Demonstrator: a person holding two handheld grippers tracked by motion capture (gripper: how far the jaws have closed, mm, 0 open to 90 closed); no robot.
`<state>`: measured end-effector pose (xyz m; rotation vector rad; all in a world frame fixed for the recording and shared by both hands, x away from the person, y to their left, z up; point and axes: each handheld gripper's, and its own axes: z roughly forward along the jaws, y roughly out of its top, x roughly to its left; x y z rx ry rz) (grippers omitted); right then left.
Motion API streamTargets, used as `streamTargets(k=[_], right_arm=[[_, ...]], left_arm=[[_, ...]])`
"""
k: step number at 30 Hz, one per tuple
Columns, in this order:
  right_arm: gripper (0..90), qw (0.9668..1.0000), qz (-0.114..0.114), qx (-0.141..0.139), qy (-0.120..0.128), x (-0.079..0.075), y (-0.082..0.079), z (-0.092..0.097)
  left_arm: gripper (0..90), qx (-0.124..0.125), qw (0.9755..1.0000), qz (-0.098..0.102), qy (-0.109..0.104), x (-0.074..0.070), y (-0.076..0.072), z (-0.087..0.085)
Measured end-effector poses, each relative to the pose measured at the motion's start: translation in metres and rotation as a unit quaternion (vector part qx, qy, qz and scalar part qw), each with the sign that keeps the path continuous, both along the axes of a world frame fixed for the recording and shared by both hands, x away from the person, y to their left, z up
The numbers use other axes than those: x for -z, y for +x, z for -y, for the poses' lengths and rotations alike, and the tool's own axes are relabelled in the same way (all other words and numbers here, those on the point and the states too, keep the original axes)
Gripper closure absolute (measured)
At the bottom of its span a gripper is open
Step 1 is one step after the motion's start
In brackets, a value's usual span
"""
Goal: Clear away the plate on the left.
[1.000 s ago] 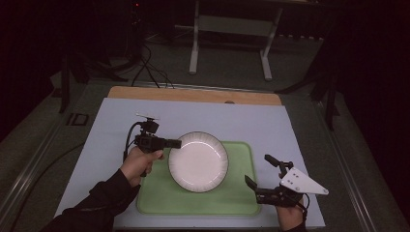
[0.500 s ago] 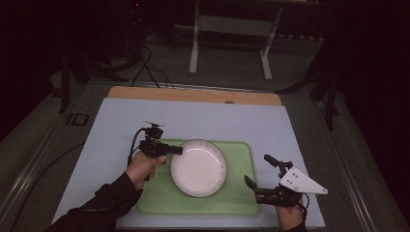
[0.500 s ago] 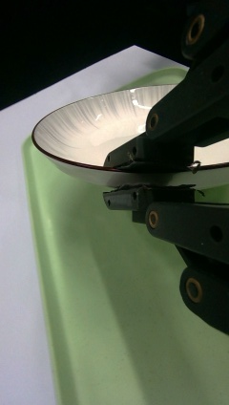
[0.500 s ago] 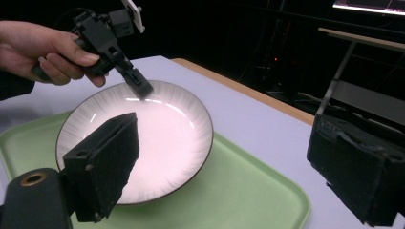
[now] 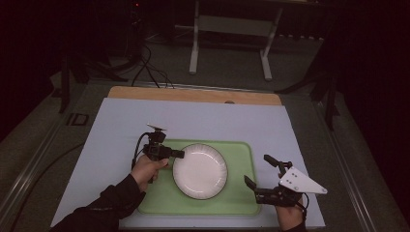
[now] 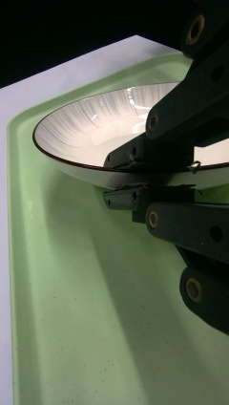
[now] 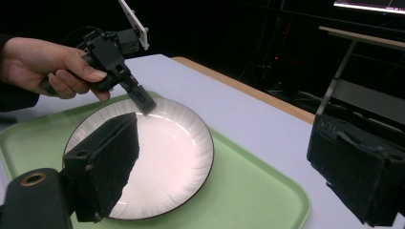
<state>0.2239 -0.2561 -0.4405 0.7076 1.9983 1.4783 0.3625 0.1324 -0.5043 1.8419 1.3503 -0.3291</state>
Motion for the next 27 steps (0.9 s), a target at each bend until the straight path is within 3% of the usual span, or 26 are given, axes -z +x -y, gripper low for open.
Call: streamTargets(k=[10, 16, 20, 27], right_arm=[[10.3, 1.0000, -0.001, -0.002, 0.000, 0.000, 0.000, -0.001], [10.3, 1.0000, -0.005, -0.002, 0.000, 0.001, 0.001, -0.001], [10.3, 1.0000, -0.005, -0.002, -0.001, 0.001, 0.002, -0.001], [10.3, 1.0000, -0.005, -0.003, -0.002, 0.001, 0.002, -0.002]], left_arm=[[84.0, 0.007, 0.9995, -0.007, 0.030, 0.012, 0.004, -0.001], [84.2, 0.007, 0.9992, -0.015, 0.036, 0.019, 0.004, -0.003], [83.5, 0.005, 0.9992, -0.012, 0.039, 0.021, 0.004, -0.002], [75.3, 0.012, 0.9977, 0.006, 0.067, 0.018, 0.002, 0.002]])
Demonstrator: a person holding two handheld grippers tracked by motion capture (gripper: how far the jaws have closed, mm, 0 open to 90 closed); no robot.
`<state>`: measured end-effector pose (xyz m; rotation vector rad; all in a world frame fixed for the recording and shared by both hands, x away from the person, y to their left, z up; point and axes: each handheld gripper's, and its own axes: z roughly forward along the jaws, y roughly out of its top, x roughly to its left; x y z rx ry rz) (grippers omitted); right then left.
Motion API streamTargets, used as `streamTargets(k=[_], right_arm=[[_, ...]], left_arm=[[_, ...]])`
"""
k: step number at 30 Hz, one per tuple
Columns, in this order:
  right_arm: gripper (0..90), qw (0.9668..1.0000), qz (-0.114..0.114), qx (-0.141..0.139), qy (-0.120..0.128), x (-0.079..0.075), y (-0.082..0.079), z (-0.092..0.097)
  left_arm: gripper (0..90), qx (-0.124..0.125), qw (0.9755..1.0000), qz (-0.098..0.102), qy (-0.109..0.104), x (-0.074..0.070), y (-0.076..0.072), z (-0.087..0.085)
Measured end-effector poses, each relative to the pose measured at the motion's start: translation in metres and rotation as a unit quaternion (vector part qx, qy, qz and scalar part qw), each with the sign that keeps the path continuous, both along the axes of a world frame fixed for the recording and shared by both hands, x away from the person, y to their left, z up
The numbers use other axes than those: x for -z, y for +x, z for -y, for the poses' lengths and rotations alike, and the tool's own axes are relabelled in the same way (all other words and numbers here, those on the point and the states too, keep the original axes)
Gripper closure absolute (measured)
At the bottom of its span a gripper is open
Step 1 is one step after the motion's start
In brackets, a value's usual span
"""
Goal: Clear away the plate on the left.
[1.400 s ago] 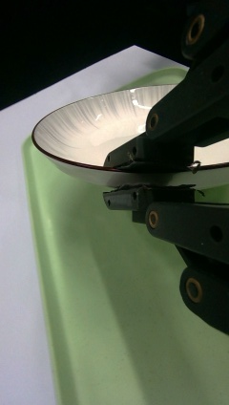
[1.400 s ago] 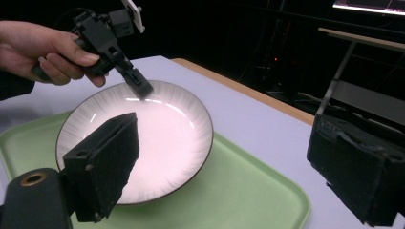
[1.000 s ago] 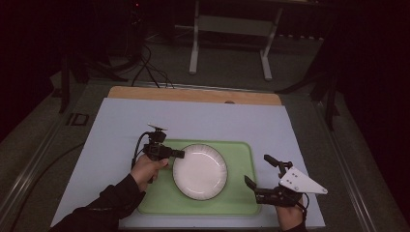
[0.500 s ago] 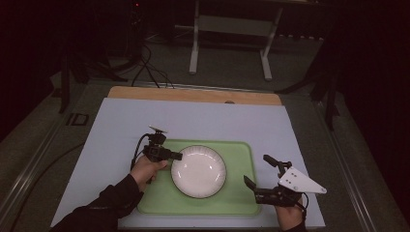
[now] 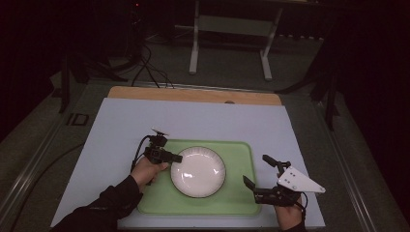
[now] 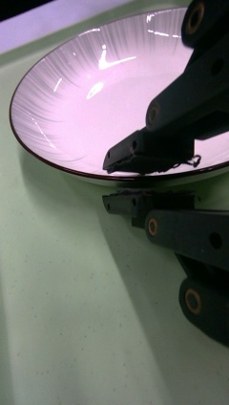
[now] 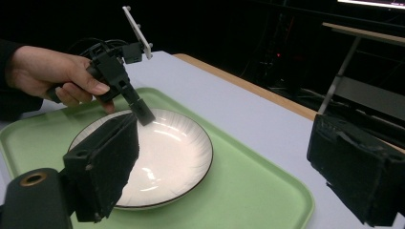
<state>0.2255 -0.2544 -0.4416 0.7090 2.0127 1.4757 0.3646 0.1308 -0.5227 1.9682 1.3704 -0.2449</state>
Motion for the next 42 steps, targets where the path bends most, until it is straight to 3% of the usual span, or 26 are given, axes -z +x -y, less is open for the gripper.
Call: streamTargets(k=[2, 6, 10, 14, 18, 20, 23, 29, 32, 37, 42], right_arm=[[10.3, 1.0000, -0.002, 0.000, 0.001, 0.000, 0.000, 0.000], [10.3, 1.0000, -0.004, -0.002, -0.001, 0.001, 0.001, 0.000], [10.3, 1.0000, -0.004, -0.001, -0.001, 0.001, 0.001, -0.001], [10.3, 1.0000, -0.005, -0.001, 0.000, 0.001, 0.001, -0.001], [10.3, 1.0000, -0.003, -0.001, -0.003, 0.001, 0.001, -0.001], [10.3, 1.0000, -0.004, 0.000, -0.002, 0.001, 0.001, -0.001], [10.3, 1.0000, -0.002, 0.000, -0.002, 0.000, 0.001, -0.001], [10.3, 1.0000, -0.001, 0.001, -0.002, 0.000, 0.000, -0.001], [10.3, 1.0000, -0.001, 0.000, -0.002, 0.000, 0.000, 0.000], [10.3, 1.0000, -0.001, -0.002, -0.004, 0.000, 0.000, -0.001], [10.3, 1.0000, -0.003, -0.001, -0.004, 0.000, 0.000, -0.001]], left_arm=[[73.8, 0.004, 1.0000, 0.002, -0.004, -0.003, 0.000, -0.001], [69.5, 0.012, 0.9992, 0.030, 0.025, -0.015, -0.003, 0.000], [59.1, 0.024, 0.9967, 0.061, 0.049, -0.029, -0.008, 0.000], [47.7, 0.031, 0.9947, 0.088, 0.041, -0.043, -0.014, -0.003], [32.8, 0.067, 0.9908, 0.114, 0.024, -0.056, -0.019, -0.010], [32.2, 0.060, 0.9906, 0.122, 0.016, -0.060, -0.021, -0.012], [22.1, 0.072, 0.9889, 0.130, 0.002, -0.067, -0.024, -0.016], [13.5, 0.075, 0.9842, 0.160, -0.002, -0.074, -0.036, -0.021], [0.8, 0.086, 0.9812, 0.172, -0.015, -0.075, -0.041, -0.024], [0.4, 0.087, 0.9773, 0.192, -0.022, -0.078, -0.047, -0.031], [0.4, 0.087, 0.9740, 0.209, -0.014, -0.082, -0.055, -0.037]])
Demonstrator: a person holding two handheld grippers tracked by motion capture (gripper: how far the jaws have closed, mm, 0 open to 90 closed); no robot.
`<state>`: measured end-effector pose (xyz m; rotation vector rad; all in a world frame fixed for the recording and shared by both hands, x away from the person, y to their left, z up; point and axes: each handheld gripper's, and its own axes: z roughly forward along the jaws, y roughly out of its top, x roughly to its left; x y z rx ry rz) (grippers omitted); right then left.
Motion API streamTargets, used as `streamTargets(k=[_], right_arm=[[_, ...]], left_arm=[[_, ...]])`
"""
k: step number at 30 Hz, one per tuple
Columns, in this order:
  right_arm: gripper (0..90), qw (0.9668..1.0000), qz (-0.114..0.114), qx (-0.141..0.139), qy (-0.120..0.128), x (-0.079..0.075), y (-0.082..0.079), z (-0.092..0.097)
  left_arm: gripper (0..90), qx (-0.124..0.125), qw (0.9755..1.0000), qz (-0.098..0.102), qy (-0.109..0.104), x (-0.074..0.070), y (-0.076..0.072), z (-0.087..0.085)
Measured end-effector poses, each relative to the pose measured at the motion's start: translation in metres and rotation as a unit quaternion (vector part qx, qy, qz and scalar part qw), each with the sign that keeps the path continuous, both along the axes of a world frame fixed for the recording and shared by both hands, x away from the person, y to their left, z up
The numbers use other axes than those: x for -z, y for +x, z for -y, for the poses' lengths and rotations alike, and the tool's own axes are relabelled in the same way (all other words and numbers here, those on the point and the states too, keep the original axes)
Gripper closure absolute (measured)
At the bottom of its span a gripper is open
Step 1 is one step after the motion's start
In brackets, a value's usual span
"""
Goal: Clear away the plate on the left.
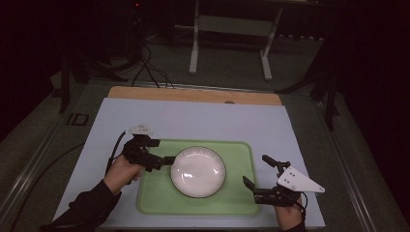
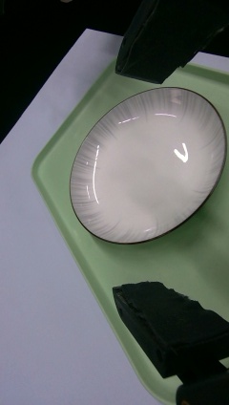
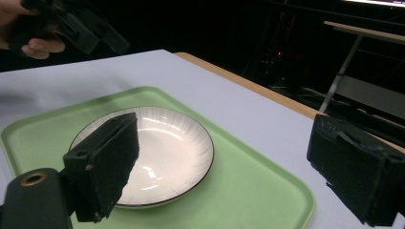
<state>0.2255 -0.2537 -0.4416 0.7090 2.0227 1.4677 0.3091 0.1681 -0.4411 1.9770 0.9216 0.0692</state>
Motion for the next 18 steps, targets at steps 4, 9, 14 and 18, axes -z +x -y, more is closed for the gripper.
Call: streamTargets(k=[4, 9, 14, 18], right_arm=[[10.3, 1.0000, -0.001, -0.001, 0.000, 0.000, 0.000, 0.000], [10.3, 1.0000, -0.001, -0.001, 0.000, 0.000, 0.000, -0.001], [10.3, 1.0000, -0.004, -0.001, -0.002, 0.001, 0.001, -0.002], [10.3, 1.0000, -0.006, -0.004, -0.006, 0.002, 0.002, -0.003]], left_arm=[[0.4, -0.013, 0.9999, 0.010, 0.002, -0.001, -0.007, -0.007], [0.5, -0.020, 0.9996, 0.020, 0.004, -0.002, -0.015, -0.019], [0.5, -0.004, 0.9990, 0.045, 0.008, 0.001, -0.025, -0.029], [0.4, 0.004, 0.9987, 0.051, 0.008, 0.005, -0.031, -0.034]])
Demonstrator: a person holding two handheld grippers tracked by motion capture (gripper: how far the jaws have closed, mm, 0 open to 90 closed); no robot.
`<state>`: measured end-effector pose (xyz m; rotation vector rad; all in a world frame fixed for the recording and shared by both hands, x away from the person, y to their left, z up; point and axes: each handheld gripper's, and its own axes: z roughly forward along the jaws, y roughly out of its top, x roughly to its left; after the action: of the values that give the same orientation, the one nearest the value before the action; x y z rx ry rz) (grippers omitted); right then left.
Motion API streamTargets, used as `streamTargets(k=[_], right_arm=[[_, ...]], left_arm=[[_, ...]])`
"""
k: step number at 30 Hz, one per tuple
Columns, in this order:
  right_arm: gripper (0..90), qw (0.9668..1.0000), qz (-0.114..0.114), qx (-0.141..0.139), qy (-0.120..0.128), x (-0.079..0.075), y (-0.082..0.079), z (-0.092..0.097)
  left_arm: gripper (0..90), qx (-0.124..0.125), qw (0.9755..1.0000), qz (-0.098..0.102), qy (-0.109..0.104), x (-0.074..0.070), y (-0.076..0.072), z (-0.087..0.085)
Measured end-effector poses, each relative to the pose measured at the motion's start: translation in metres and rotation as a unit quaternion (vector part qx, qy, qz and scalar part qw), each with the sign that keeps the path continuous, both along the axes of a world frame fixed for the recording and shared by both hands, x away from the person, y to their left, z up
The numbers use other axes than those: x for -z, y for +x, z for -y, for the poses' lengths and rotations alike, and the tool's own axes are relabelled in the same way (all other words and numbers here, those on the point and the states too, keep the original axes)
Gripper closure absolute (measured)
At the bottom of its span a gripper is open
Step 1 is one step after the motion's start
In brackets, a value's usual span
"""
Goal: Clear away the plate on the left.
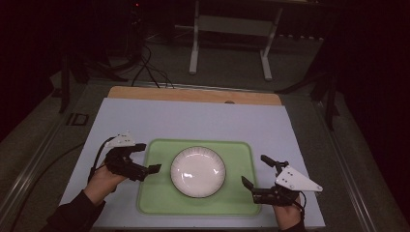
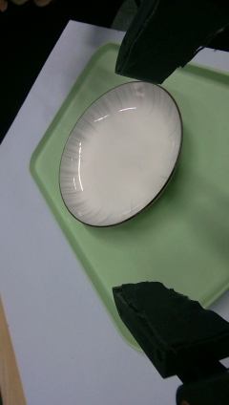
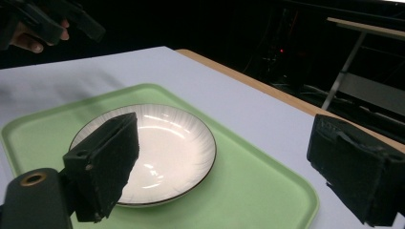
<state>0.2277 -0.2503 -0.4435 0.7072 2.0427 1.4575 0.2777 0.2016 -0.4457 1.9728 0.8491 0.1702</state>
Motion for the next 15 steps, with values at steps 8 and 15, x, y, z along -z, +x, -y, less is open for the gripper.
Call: streamTargets(k=[8, 15], right_arm=[[10.3, 1.0000, -0.001, 0.001, 0.002, 0.000, 0.000, 0.000], [10.3, 1.0000, 0.000, 0.001, 0.001, 0.001, 0.001, 0.000]], left_arm=[[0.5, 0.003, 0.9998, 0.015, -0.012, 0.012, -0.011, -0.008], [0.5, 0.002, 0.9997, 0.015, -0.017, 0.019, -0.015, -0.008]])
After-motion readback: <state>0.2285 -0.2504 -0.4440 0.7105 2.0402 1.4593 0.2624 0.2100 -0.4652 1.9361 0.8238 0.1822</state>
